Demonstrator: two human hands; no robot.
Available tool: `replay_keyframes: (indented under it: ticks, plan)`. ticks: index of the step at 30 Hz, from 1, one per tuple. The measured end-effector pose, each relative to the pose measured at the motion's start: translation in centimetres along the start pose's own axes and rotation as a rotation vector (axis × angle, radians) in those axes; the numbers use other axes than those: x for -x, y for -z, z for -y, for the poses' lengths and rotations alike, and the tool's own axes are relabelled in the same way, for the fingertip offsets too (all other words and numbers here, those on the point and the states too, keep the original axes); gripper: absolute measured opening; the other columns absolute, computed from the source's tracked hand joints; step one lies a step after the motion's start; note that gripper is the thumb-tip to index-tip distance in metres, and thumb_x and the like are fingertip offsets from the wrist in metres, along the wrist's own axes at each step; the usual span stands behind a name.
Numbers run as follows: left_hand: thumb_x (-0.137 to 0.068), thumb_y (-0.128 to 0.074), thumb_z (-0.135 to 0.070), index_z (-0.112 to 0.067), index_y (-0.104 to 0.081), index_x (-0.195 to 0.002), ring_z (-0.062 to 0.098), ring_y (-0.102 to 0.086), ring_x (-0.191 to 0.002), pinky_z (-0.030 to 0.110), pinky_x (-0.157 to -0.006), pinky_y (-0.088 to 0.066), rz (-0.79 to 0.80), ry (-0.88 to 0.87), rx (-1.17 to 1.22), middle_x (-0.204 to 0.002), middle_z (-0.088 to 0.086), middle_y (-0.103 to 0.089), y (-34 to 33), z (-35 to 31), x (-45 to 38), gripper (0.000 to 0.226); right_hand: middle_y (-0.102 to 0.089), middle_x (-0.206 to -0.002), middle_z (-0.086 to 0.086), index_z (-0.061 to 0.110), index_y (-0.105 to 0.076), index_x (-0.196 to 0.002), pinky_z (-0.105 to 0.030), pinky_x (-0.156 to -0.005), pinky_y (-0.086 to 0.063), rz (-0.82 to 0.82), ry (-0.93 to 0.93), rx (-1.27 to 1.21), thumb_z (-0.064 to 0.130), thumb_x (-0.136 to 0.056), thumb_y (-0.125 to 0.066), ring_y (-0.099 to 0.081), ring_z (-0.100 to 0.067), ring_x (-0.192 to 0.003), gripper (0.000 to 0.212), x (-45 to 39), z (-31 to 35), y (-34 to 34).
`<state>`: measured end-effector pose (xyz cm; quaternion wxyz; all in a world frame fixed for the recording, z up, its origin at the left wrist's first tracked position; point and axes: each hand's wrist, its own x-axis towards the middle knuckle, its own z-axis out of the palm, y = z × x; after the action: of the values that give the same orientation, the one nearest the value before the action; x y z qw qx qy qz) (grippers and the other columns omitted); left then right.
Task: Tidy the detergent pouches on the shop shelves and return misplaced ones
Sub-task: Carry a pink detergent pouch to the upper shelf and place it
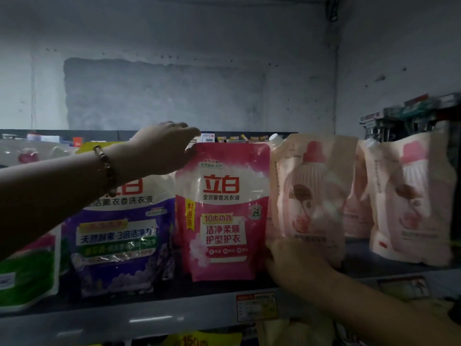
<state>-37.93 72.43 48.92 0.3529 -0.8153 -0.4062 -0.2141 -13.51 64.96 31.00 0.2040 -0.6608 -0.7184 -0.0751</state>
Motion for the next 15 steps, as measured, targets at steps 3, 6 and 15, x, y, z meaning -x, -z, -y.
replay_keyframes:
  ticks: [3,6,15]
  plan:
    - [-0.098,-0.047,-0.044,-0.018,-0.035,-0.152,0.030,-0.058,-0.120,0.042,-0.094,-0.051,-0.087,-0.089,-0.061,-0.142,0.012,-0.053,-0.4,-2.0,0.5,0.061,-0.064,-0.104,0.007,0.029,-0.058,-0.106,-0.032,-0.087,-0.053,-0.136,0.104,0.064,0.040,-0.095,-0.051,-0.061,-0.012,-0.095,0.017,1.0,0.1,1.7]
    - [-0.097,-0.047,-0.050,-0.022,-0.030,-0.155,0.028,-0.048,-0.134,0.045,-0.106,-0.042,-0.143,-0.180,-0.015,-0.153,0.008,-0.043,-0.7,-5.1,0.0,0.066,-0.059,-0.131,-0.002,0.022,-0.055,-0.128,-0.038,-0.103,-0.041,-0.287,0.145,0.242,0.038,-0.092,-0.054,-0.054,-0.023,-0.123,0.040,1.4,-0.8,3.7]
    - [-0.099,-0.043,-0.052,-0.022,-0.026,-0.156,0.028,-0.043,-0.139,0.045,-0.110,-0.039,-0.197,-0.289,0.060,-0.155,0.009,-0.039,-1.6,-11.6,-6.8,0.066,-0.024,-0.160,-0.004,0.022,-0.024,-0.150,-0.035,-0.118,-0.018,-0.295,0.008,0.363,0.037,-0.096,-0.050,-0.022,-0.023,-0.147,0.062,1.8,-6.6,7.8]
